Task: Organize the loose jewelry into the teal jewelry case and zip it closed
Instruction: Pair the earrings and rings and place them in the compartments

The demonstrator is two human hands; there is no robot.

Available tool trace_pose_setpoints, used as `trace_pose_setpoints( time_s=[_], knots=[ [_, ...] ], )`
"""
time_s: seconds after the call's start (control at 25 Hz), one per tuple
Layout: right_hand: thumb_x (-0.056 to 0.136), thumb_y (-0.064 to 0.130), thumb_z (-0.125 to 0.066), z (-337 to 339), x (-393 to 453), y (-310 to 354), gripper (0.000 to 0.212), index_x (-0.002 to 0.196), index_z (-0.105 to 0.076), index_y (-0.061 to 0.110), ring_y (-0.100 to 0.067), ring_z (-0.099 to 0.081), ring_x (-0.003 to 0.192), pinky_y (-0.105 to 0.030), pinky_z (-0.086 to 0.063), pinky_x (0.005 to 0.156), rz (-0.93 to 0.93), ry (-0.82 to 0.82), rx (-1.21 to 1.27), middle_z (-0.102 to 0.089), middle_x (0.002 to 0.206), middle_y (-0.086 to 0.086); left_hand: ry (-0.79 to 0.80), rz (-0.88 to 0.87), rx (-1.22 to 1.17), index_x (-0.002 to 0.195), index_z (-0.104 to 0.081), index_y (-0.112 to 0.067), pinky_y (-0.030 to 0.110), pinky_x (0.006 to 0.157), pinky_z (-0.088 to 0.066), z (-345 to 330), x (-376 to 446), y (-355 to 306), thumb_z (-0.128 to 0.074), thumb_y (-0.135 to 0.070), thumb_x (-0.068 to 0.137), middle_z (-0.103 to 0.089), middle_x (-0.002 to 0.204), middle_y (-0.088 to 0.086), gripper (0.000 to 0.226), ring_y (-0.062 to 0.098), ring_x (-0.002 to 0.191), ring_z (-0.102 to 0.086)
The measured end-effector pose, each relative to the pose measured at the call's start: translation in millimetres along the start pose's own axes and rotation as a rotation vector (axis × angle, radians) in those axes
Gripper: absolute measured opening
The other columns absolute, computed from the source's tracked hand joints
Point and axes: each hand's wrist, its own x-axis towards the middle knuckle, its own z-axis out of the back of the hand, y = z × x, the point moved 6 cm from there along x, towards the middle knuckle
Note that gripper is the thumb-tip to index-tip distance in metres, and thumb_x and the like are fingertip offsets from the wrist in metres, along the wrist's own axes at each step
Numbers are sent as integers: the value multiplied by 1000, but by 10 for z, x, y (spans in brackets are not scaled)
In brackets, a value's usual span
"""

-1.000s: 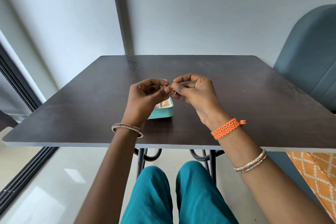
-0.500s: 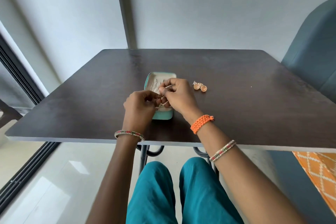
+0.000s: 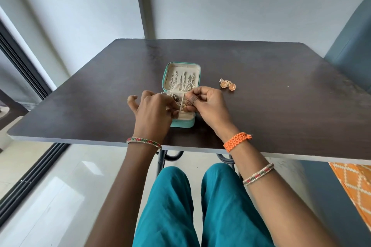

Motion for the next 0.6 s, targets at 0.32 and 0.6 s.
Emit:
trace_pose_setpoints(
  time_s=[0.32, 0.6],
  knots=[
    [82, 11, -71, -75, 123, 126, 9, 76, -66, 14, -7, -62, 49, -16, -45, 45, -33, 144, -312, -67, 65, -2, -71, 162, -450, 89, -70, -27, 39, 93, -41, -129, -53, 314, -58, -13, 87, -54, 102, -3, 18, 25, 110, -46],
    [74, 22, -79, -260, 146, 153, 14, 65, -69, 27, -7, -64, 64, -39, -59, 74, 107, 103, -478, -70, 67, 7, -208, 188, -433, 100, -61, -18, 36, 74, -48, -185, -183, 304, -43, -8, 89, -55, 113, 0, 23, 18, 89, -56]
  ],
)
